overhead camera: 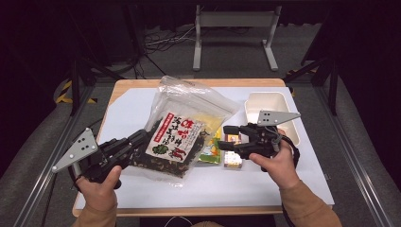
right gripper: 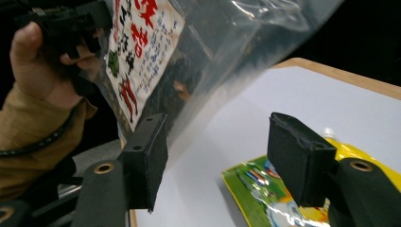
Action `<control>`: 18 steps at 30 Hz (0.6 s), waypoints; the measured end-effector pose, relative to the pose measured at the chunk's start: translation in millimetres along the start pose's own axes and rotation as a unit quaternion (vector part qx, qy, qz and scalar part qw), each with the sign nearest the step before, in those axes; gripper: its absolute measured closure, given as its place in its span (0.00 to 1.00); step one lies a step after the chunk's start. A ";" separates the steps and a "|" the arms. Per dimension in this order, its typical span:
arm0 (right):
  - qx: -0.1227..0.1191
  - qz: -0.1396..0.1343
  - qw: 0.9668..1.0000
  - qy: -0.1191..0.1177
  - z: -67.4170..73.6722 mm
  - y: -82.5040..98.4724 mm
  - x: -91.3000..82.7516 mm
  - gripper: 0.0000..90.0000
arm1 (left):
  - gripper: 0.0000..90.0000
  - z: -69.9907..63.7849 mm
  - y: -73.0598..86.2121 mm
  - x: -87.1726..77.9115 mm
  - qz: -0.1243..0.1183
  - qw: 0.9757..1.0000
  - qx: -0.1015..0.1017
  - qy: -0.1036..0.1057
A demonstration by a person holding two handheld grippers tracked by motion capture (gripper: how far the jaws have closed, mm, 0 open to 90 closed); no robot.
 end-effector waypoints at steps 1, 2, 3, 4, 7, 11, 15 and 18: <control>0.001 -0.002 1.000 -0.004 1.5 -1.1 2.0 0.42 | 0.95 -1.2 -0.1 0.7 0.000 1.000 0.001 0.001; 0.003 -0.004 1.000 -0.007 2.8 -2.0 4.0 0.42 | 0.95 -1.9 -0.3 1.6 -0.001 1.000 0.005 0.003; 0.005 -0.005 1.000 -0.011 4.0 -2.8 5.8 0.42 | 0.95 -3.2 -0.2 2.2 -0.002 1.000 0.005 0.003; 0.008 -0.008 1.000 -0.015 5.0 -3.5 7.6 0.42 | 0.95 -4.4 -0.4 2.8 -0.006 1.000 0.006 0.002; 0.015 -0.014 0.999 -0.024 9.7 -3.9 14.1 0.42 | 0.95 -8.8 -1.5 4.6 -0.011 1.000 0.010 0.004; 0.009 -0.017 0.999 -0.036 17.7 -2.7 21.7 0.42 | 0.95 -12.1 -1.8 6.1 -0.012 1.000 0.011 0.008; 0.015 -0.029 0.998 -0.046 25.6 -2.1 31.4 0.42 | 0.95 -13.7 -0.1 8.8 -0.013 1.000 0.012 0.011; 0.020 -0.032 0.998 -0.050 27.7 -1.1 35.4 0.43 | 0.95 -14.0 1.3 10.1 -0.015 1.000 0.011 0.014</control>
Point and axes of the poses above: each handheld gripper's, and its own axes: x roughly forward along the jaws, y roughly out of its underside, z roughly to its left, the point moved 7 cm from there along x, roughly forward along the jaws, and after that the axes turned 8 degrees about y, right-handed, at the moved point
